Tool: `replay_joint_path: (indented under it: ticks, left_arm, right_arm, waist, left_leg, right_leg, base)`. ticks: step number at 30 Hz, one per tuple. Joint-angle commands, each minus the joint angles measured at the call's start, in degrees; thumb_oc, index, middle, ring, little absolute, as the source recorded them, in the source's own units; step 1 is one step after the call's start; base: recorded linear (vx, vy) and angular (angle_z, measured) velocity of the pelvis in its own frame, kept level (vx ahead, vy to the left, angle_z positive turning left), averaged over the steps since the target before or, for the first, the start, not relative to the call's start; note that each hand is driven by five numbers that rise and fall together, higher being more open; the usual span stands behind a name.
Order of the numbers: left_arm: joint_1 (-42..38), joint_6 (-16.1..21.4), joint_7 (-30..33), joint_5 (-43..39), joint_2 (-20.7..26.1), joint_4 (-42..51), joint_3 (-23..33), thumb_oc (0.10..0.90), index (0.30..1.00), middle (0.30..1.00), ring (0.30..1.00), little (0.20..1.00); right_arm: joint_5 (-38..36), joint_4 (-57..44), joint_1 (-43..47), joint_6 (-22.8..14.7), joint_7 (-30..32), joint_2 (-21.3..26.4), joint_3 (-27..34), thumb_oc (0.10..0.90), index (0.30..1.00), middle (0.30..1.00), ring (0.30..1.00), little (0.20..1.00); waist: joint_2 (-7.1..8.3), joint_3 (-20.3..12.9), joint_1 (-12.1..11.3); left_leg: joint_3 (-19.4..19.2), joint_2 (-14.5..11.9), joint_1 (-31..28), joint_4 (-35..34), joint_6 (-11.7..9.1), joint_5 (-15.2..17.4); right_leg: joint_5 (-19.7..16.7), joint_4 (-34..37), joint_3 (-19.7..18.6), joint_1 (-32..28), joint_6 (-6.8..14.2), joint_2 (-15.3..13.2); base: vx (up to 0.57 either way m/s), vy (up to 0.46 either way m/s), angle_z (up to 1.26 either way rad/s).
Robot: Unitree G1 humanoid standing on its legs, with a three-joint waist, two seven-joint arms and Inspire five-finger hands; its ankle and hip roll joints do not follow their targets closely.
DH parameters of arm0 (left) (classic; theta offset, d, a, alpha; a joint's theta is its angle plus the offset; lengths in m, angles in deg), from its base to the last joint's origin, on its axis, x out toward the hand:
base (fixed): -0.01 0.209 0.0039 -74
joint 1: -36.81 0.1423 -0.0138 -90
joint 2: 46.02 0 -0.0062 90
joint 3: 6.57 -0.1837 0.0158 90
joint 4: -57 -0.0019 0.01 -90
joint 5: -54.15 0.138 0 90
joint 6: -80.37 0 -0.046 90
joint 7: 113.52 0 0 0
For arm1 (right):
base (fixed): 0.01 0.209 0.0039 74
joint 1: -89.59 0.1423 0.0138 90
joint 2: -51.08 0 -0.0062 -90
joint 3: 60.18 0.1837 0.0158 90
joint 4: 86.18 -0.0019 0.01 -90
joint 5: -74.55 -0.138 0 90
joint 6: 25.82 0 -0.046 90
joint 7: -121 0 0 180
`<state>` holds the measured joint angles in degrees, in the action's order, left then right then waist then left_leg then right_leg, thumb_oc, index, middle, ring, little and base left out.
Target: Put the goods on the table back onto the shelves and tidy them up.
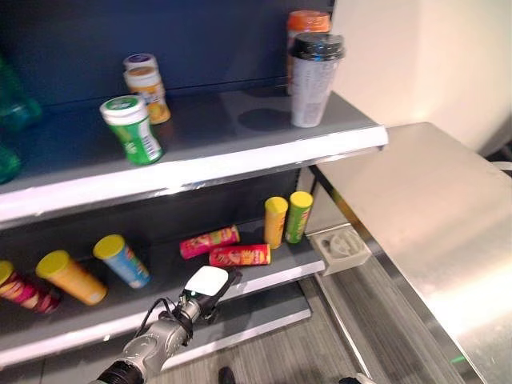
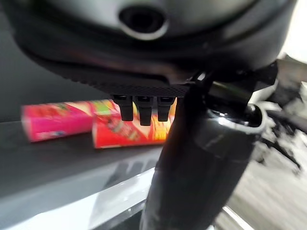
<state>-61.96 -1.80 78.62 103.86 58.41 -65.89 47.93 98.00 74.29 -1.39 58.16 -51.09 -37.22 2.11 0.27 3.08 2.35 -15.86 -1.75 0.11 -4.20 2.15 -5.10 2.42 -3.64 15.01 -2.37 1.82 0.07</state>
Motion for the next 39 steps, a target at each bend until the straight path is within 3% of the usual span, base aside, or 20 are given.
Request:
replay_joint_path:
  ticks: [1, 2, 3, 5, 6, 8, 12, 15, 27, 39]
  left_arm:
    - [-6.2, -0.9, 6.03, 1.8, 3.37, 4.43, 4.68, 0.8, 0.9, 0.9, 0.9, 0.9]
    - [-6.68, -1.05, 6.39, 2.18, 4.16, 5.49, 4.96, 0.8, 0.9, 0.9, 0.9, 0.9]
    - [-6.61, -1.33, 6.9, 2.93, 4.5, 5.53, 5.19, 0.8, 0.9, 0.9, 0.9, 0.9]
    - [-6.57, -1.54, 8.14, 4.24, 5.11, 5.12, 5.64, 0.8, 0.9, 0.9, 0.9, 0.9]
    - [-6.52, -1.54, 8.27, 4.34, 5.12, 5.11, 5.58, 0.8, 0.9, 0.9, 0.9, 0.9]
    - [-5.99, -1.96, 7.63, 5.47, 6.26, 5.08, 5.54, 0.8, 0.9, 0.9, 0.9, 0.9]
    - [-5.39, -2.02, 10.05, 7.0, 5.49, 2.52, 5.31, 0.8, 0.9, 0.9, 0.9, 0.9]
    - [-3.29, -1.47, 10.04, 6.38, 5.28, 3.69, 7.28, 0.8, 0.9, 0.9, 0.9, 0.9]
    - [-4.1, -3.32, 10.6, 4.72, 1.74, -2.29, 7.24, 0.8, 0.9, 0.9, 0.9, 0.9]
    - [-10.59, -7.35, 14.3, 1.41, -2.76, -18.08, 4.68, 0.8, 0.9, 0.9, 0.9, 0.9]
  right_arm:
    - [0.41, -3.81, 0.02, -1.95, 0.09, -1.93, -2.26, 0.8, 0.9, 0.9, 0.9, 0.9]
    - [0.22, -3.42, 0.29, -1.64, 0.37, -2.8, -1.81, 0.8, 0.9, 0.9, 0.9, 0.9]
    - [-0.13, -3.13, 0.6, -1.56, 0.69, -3.07, -1.46, 0.8, 0.9, 0.9, 0.9, 0.9]
    - [-0.39, -2.33, 0.73, -1.57, 1.22, -3.3, -0.89, 0.8, 0.9, 0.9, 0.9, 0.9]
    - [-0.37, -2.23, 0.71, -1.64, 1.29, -3.38, -0.85, 0.8, 0.9, 0.9, 0.9, 0.9]
    - [-0.52, -2.64, 0.13, -1.44, 0.41, -2.94, -0.59, 0.8, 0.9, 0.9, 0.9, 0.9]
    - [0.84, -1.38, -0.54, -1.59, 0.81, -3.14, -1.51, 0.8, 0.9, 0.9, 0.9, 0.9]
    - [0.7, -1.99, -1.29, -1.76, 1.06, -2.61, -1.2, 0.8, 0.9, 0.9, 0.9, 0.9]
    - [0.18, -2.77, -1.86, -2.12, 1.18, -1.96, -1.3, 0.8, 0.9, 0.9, 0.9, 0.9]
    - [-0.15, -3.05, -2.23, -2.73, 1.87, -0.97, -2.68, 0.8, 0.9, 0.9, 0.9, 0.9]
  waist:
    - [1.98, -1.14, -0.42]
    - [1.44, -0.64, 0.29]
    - [1.39, -0.74, 0.22]
    - [1.51, -1.39, -0.24]
    - [1.54, -1.36, -0.19]
    - [2.46, -2.48, 0.46]
    - [3.55, -4.33, -0.62]
    - [3.55, -5.63, -1.05]
    - [2.75, -6.22, 0.03]
    - [1.9, -5.76, 2.37]
  left_leg:
    - [-1.99, -0.14, -0.75, 0.83, -2.55, 3.44]
    - [-2.36, -0.4, -2.06, -0.39, -2.47, 3.2]
    - [-2.79, -0.62, -2.13, -0.7, -2.48, 2.95]
    - [-2.22, -1.43, -2.35, -0.8, -3.52, 4.56]
    - [-2.93, -1.46, -1.93, -0.8, -3.35, 3.82]
    - [-2.31, -1.47, -2.09, -0.8, -4.17, 4.14]
    - [-2.66, -2.02, -3.26, -0.8, -5.21, 4.14]
    - [-2.2, -3.88, -3.85, -0.8, -6.76, 3.94]
    - [-2.28, -5.98, -4.07, -0.8, -8.27, 3.27]
    - [-4.08, -7.69, -3.84, -0.8, -9.59, 2.71]
  right_leg:
    - [-5.05, -15.05, 0.57, 7.72, 7.31, -8.74]
    - [-6.07, -19.75, 0.18, 9.6, 8.56, -10.1]
    - [-5.87, -19.13, -0.17, 10.11, 8.3, -10.97]
    - [-4.59, -13.87, -0.73, 9.33, 8.36, -14.32]
    - [-5.54, -13.0, 0.19, 9.23, 7.97, -14.35]
    - [-9.8, -4.71, -3.49, 7.13, 9.06, -15.11]
    - [-12.18, 1.87, -3.89, 5.0, 9.57, -13.87]
    - [-10.39, 6.6, -1.34, 1.22, 9.01, -11.77]
    - [-7.53, 8.33, -0.91, 0.31, 7.48, -9.17]
    - [-6.99, 8.45, -2.47, 1.82, 6.78, -7.68]
  base:
    - [0.01, 0.069, -0.35]
    - [0.02, 0.053, -0.23]
    - [0.05, -0.032, -0.05]
    - [0.06, -0.126, 0.08]
    - [0.06, -0.134, -0.05]
    - [0.11, -0.173, 0.15]
    - [0.15, -0.149, 0.15]
    - [0.12, -0.137, 0.11]
    - [0.04, -0.051, 0.01]
    - [0.02, -0.039, -0.05]
